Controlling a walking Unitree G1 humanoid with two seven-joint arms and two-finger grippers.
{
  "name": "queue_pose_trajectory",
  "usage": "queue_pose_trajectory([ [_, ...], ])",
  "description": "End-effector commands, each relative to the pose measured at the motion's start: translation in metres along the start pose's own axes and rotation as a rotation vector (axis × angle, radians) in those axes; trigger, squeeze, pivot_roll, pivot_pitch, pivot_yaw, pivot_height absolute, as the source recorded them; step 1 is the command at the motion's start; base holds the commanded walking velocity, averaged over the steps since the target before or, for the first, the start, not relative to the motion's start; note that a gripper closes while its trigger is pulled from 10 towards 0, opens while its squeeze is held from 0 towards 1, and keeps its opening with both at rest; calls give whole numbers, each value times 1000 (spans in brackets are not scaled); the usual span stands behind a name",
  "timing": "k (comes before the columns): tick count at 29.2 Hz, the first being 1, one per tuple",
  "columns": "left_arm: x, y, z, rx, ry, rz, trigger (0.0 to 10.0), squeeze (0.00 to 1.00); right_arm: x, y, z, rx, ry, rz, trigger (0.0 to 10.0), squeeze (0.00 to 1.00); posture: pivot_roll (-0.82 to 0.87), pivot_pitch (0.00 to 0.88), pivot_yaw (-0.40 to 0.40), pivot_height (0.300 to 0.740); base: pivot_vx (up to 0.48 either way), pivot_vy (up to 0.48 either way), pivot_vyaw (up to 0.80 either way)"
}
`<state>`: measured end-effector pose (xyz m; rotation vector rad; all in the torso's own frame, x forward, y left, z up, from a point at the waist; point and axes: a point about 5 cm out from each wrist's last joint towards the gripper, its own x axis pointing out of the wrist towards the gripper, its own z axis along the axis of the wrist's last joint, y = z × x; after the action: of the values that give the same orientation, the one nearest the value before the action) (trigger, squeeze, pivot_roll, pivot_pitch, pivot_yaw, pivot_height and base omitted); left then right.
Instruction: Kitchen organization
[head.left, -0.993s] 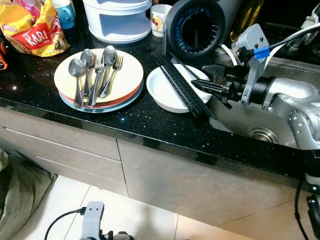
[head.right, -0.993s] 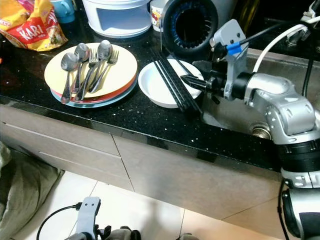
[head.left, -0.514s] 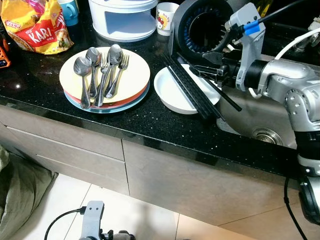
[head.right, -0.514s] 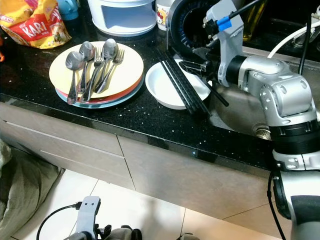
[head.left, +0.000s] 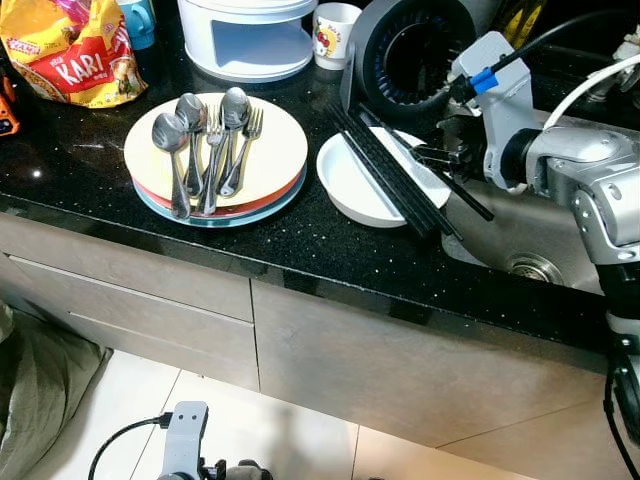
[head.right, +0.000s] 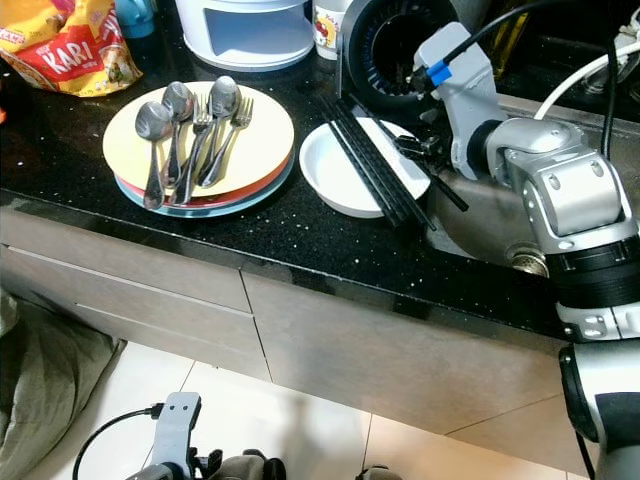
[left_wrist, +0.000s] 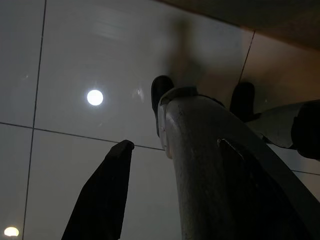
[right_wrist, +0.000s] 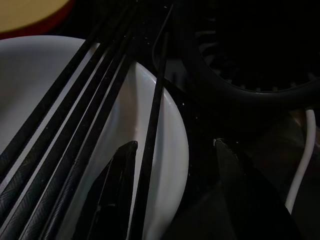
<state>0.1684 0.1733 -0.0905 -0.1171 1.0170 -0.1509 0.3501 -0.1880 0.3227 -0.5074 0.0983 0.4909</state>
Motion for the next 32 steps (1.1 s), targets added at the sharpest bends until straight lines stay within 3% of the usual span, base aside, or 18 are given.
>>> queue_pose_trajectory([
  [1,-1,-21,-34,-20,134,-75,10000,0,-3,-4,-9,-14,49,-23,7725,0,25,149,-56,740,0,0,0],
  [9,0,-21,-34,-25,134,-75,10000,0,-3,-3,-12,-37,63,-12,7333,0,24,151,-57,740,0,0,0],
  [17,-1,-21,-34,-27,135,-76,10000,0,1,7,-13,-50,55,33,8824,0,23,159,-57,740,0,0,0],
  [19,-1,-22,-35,-28,135,-76,10000,0,1,6,-14,-43,58,29,7608,0,24,160,-58,740,0,0,0],
  [20,0,-22,-35,-29,135,-76,10000,0,2,6,-15,-40,60,28,7608,0,24,160,-58,740,0,0,0],
  [22,0,-22,-35,-30,135,-76,10000,0,2,5,-16,-34,65,26,2471,0,22,161,-58,740,0,0,0],
  [23,0,-22,-35,-30,135,-77,10000,0,2,5,-16,-33,67,25,2471,0,22,161,-58,740,0,0,0],
  [24,0,-22,-35,-31,135,-77,10000,0,2,4,-16,-31,68,23,0,0,21,161,-58,740,0,0,0],
  [32,0,-23,-35,-31,136,-78,10000,0,1,3,-16,-30,66,9,0,0,20,162,-57,740,0,0,0],
])
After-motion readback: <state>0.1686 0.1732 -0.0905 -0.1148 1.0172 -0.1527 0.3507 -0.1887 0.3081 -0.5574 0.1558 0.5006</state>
